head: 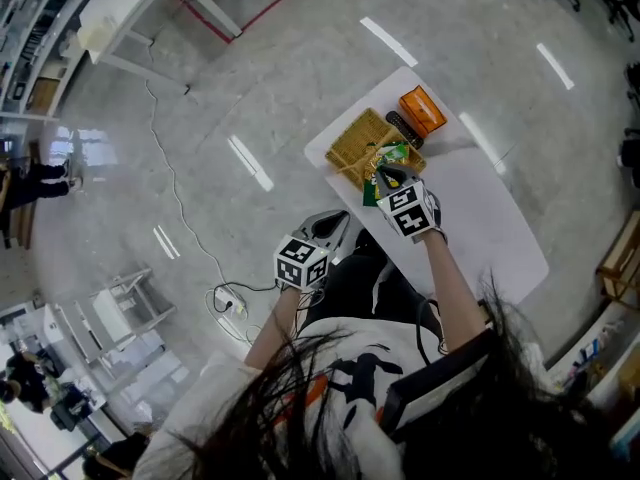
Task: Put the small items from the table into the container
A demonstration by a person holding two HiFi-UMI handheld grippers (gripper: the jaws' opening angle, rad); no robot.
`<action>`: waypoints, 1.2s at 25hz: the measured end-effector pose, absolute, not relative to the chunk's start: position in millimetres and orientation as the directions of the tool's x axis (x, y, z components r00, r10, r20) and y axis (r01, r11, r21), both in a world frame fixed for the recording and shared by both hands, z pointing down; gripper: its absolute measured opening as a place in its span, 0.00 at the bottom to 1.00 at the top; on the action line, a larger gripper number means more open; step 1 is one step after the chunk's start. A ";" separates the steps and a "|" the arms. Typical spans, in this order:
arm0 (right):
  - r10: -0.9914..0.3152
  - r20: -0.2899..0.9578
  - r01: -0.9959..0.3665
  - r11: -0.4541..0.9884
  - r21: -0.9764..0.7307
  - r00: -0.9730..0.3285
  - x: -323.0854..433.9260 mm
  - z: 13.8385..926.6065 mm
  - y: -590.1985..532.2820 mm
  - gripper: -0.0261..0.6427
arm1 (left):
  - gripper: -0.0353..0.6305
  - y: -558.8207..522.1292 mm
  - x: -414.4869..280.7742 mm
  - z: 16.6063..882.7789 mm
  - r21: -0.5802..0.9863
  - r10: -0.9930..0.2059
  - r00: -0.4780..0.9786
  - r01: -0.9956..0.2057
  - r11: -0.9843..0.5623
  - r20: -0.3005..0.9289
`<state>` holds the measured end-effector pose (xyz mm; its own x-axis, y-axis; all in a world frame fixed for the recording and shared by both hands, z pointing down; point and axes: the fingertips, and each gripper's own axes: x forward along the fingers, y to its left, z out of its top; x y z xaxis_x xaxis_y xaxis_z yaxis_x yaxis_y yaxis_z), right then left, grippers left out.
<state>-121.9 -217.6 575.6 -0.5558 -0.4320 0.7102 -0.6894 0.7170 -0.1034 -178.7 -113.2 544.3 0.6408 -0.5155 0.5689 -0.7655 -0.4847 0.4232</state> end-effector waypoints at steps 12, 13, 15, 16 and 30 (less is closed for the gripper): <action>-0.412 0.777 -0.786 0.596 -0.164 -0.475 -117.6 591.5 -221.5 0.22 | 0.06 -99.7 -222.7 534.5 0.429 -0.535 0.621 -0.783 -0.450 0.573; -0.431 0.767 -0.797 0.581 -0.167 -0.475 -116.1 586.0 -221.9 0.22 | 0.06 -99.3 -222.0 534.4 0.432 -0.531 0.626 -0.779 -0.455 0.571; -0.473 0.744 -0.823 0.539 -0.180 -0.472 -112.0 572.4 -222.2 0.22 | 0.06 -98.7 -219.8 533.5 0.436 -0.520 0.640 -0.768 -0.470 0.566; -0.493 0.731 -0.835 0.515 -0.190 -0.471 -109.5 564.9 -221.4 0.22 | 0.06 -98.4 -218.4 532.5 0.437 -0.514 0.647 -0.761 -0.480 0.563; -0.648 0.608 -0.888 0.356 -0.291 -0.459 -70.3 483.9 -135.3 0.11 | 0.06 -87.4 -194.3 514.5 0.426 -0.451 0.723 -0.680 -0.597 0.523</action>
<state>-70.3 -135.3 483.9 -0.4592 -0.6478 0.6079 -0.8879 0.3561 -0.2912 -194.3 -87.4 514.5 0.7232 -0.4513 0.5227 -0.6802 -0.5966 0.4259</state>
